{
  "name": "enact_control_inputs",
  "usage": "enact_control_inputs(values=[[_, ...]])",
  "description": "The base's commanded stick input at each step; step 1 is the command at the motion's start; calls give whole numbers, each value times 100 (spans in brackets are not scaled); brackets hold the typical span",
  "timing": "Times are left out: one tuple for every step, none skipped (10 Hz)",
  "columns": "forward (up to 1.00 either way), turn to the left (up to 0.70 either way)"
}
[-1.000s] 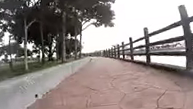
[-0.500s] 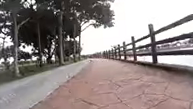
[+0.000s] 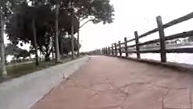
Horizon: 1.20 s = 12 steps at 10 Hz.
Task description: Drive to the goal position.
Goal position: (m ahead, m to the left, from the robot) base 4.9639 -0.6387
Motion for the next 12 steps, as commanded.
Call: enact_control_inputs(values=[[100, 0], [100, 0], [100, 0], [100, 0], [100, 0], [100, 0], [100, 0], [100, 0], [100, 0], [100, 0], [100, 0], [100, 0]])
